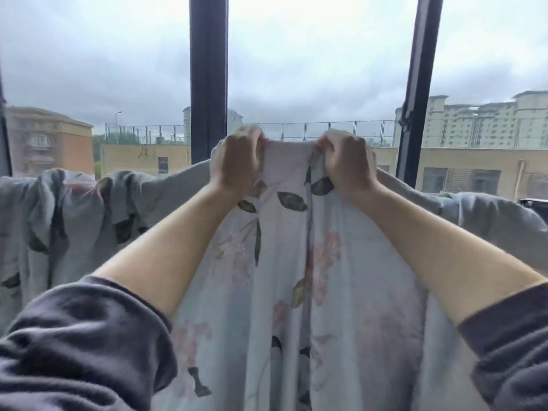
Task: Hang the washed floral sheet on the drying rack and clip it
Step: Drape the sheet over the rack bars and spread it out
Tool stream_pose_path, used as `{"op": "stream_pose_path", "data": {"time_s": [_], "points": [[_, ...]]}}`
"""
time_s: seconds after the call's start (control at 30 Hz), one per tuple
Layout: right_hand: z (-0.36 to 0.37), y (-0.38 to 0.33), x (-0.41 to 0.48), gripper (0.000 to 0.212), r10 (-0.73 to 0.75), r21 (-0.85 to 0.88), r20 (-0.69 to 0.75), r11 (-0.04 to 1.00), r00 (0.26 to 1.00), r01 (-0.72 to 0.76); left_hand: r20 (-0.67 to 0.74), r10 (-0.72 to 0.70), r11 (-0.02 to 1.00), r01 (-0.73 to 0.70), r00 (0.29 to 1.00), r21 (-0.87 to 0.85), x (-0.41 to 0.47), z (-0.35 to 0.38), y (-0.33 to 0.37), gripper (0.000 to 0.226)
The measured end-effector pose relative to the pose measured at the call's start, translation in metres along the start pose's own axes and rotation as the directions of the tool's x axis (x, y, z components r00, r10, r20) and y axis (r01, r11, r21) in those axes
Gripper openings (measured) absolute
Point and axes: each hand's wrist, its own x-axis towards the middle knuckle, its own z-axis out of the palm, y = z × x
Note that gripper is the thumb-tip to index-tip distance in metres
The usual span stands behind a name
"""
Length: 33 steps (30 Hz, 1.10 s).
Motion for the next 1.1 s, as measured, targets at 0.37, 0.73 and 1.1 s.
{"op": "stream_pose_path", "data": {"time_s": [0.37, 0.73, 1.1], "points": [[0.045, 0.023, 0.011, 0.033, 0.273, -0.284, 0.934, 0.959, 0.229, 0.016, 0.921, -0.382, 0.923, 0.071, 0.072, 0.378, 0.014, 0.047, -0.021, 0.031], [-0.026, 0.007, -0.076, 0.031, -0.115, -0.117, 0.224, 0.983, 0.968, 0.144, 0.254, 0.167, 0.974, -0.199, 0.953, 0.107, -0.062, -0.021, 0.010, 0.023], [-0.036, 0.007, -0.162, 0.041, 0.069, -0.079, 0.137, 0.995, 0.988, -0.058, 0.152, 0.129, 0.971, -0.156, 0.980, 0.180, -0.155, -0.028, -0.003, 0.034]]}}
